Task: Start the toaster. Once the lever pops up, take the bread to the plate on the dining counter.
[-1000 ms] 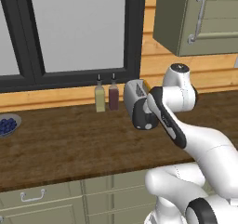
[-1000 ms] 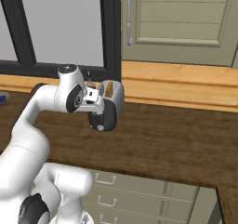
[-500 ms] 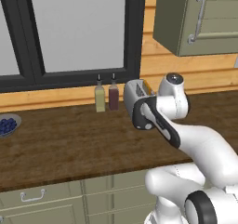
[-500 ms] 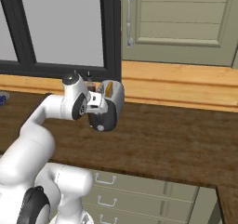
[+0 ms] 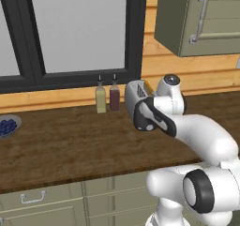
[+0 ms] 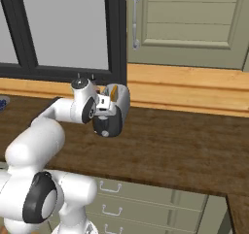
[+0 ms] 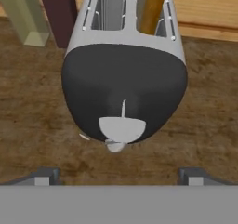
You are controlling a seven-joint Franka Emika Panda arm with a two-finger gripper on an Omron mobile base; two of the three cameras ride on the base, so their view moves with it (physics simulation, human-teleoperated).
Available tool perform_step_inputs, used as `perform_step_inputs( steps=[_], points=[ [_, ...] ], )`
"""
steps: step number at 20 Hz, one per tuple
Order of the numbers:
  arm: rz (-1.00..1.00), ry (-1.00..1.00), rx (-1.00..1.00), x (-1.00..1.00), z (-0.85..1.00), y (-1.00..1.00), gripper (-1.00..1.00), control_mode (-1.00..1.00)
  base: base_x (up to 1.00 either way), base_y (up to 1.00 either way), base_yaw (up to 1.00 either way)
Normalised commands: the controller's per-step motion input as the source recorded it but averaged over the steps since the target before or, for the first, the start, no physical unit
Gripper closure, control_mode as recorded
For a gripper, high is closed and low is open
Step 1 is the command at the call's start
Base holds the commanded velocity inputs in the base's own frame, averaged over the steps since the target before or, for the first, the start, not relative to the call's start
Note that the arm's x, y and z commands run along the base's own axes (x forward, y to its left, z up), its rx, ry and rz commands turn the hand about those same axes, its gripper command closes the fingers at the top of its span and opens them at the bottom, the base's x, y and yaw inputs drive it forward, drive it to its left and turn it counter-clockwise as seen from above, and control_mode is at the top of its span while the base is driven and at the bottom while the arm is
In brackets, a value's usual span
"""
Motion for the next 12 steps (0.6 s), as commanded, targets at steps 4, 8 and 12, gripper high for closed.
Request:
perform_step_inputs(
  steps=[4, 8, 12],
  points=[
    [0.00, 0.00, 0.00, 0.23, -0.25, 0.00, -1.00, -1.00, 0.00, 0.00, 0.00],
    [0.00, 0.00, 0.00, 0.20, -0.32, 0.00, -1.00, -1.00, 0.00, 0.00, 0.00],
    [0.00, -0.01, 0.05, 0.18, -0.03, 0.00, -1.00, -1.00, 0.00, 0.00, 0.00]
  ],
)
